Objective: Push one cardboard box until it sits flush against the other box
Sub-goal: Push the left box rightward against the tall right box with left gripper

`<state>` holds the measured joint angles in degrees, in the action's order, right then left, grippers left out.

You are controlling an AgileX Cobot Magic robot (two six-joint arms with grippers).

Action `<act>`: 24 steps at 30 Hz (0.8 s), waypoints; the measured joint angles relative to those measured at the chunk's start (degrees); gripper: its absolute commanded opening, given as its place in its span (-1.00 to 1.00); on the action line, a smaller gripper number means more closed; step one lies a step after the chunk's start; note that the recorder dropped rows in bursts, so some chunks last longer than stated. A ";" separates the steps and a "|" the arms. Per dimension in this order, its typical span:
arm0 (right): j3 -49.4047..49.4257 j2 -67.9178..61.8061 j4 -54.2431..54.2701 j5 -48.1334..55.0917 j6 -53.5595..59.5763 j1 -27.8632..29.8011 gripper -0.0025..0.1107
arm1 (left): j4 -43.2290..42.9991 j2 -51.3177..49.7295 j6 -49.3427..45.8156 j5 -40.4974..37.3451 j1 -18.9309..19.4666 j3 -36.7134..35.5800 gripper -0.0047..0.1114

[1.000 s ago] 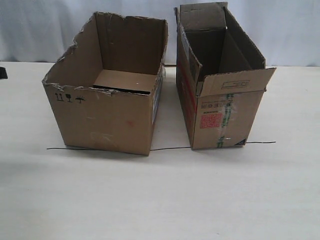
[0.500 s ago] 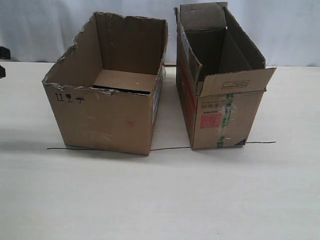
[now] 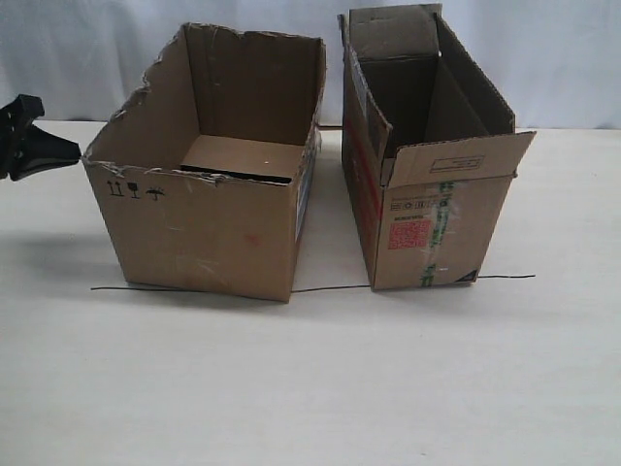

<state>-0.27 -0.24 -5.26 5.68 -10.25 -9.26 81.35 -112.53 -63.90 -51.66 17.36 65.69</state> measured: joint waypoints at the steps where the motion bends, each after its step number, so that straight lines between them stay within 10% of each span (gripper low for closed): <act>1: 0.00 0.00 0.00 0.00 0.00 0.00 -0.87 | 0.36 -0.29 -0.08 -0.76 0.00 0.00 -0.92; 24: 0.00 0.00 0.00 0.00 0.00 0.00 -0.87 | 11.16 -1.27 -0.47 0.21 -9.91 0.00 -0.92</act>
<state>-0.27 -0.24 -5.26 5.68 -10.25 -9.26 92.52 -113.81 -64.37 -51.45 7.45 65.69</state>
